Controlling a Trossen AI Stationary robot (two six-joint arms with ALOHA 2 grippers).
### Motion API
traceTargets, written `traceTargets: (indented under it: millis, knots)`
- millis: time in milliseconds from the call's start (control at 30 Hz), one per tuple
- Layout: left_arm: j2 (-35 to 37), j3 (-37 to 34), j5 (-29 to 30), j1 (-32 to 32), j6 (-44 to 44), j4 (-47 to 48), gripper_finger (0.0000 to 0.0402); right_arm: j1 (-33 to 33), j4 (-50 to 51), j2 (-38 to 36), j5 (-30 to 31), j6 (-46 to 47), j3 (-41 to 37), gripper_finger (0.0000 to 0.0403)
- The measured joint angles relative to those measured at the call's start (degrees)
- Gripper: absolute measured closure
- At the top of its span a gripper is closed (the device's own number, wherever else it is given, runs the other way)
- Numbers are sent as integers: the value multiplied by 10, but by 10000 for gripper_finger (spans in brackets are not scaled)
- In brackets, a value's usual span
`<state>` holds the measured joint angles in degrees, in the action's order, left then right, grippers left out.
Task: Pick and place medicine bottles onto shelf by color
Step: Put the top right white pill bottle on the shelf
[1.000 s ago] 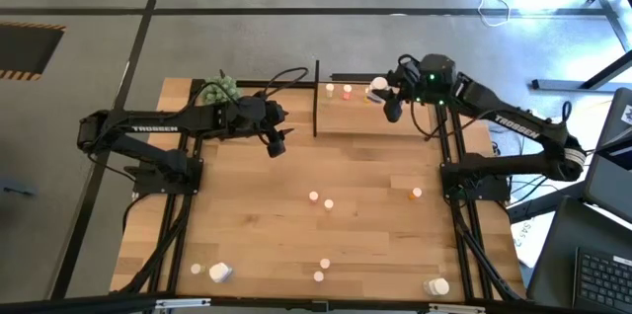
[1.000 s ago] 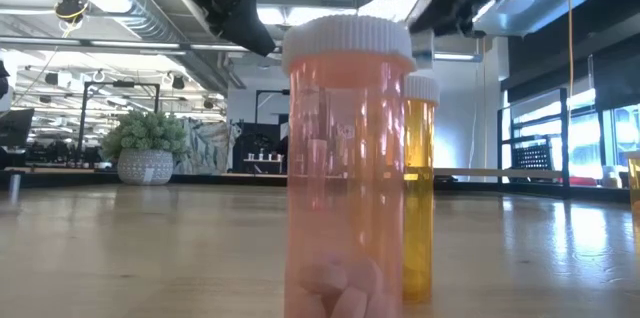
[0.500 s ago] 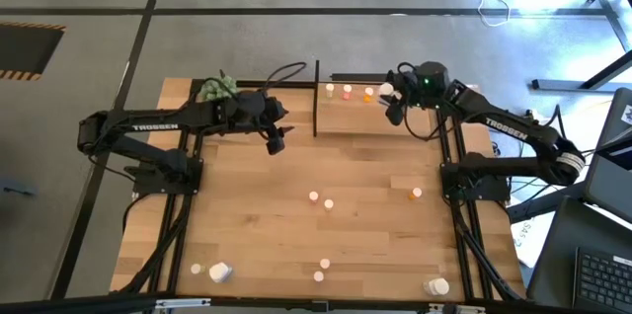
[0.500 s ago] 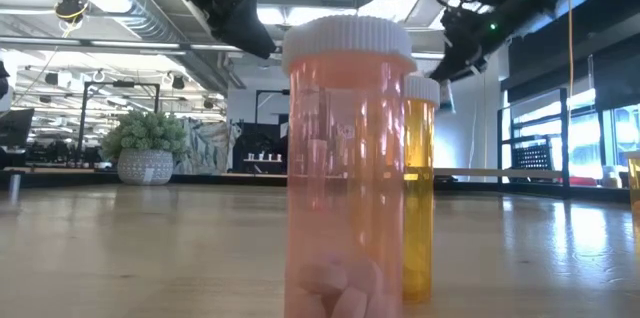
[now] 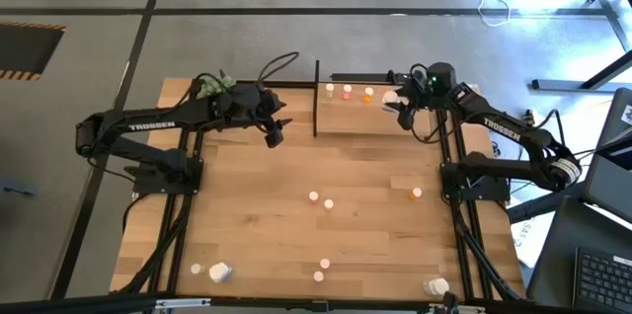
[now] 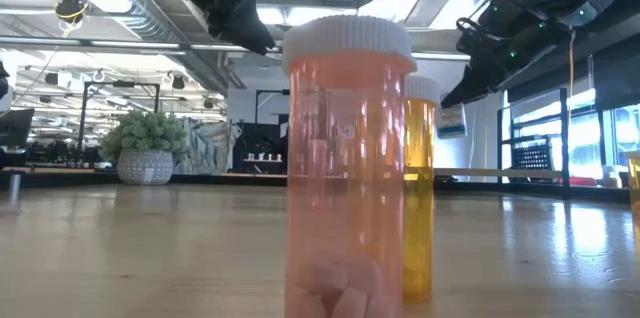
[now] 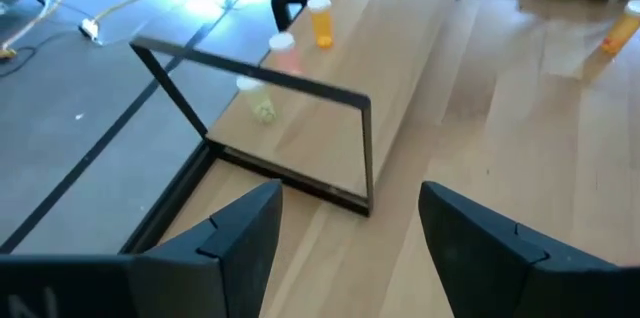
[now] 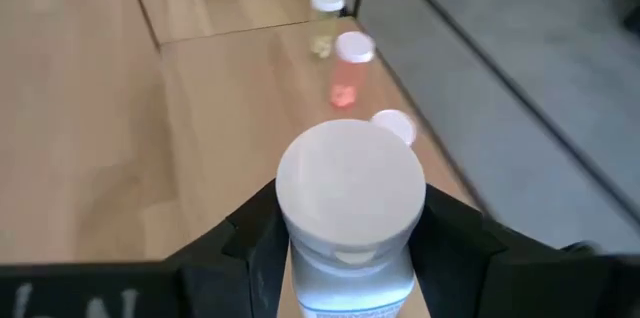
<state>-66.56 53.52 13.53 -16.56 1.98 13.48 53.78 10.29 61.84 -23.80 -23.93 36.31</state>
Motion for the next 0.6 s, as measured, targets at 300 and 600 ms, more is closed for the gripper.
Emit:
traceTargets:
  millis: [300, 600]
  knots:
    - [3, 0, -41, 0, -4, -24, 172, 36, -79, 4, 0, -52, -33, 230]
    - [3, 0, -41, 0, -5, -42, 172, 44, -105, 66, 2, -94, -39, 230]
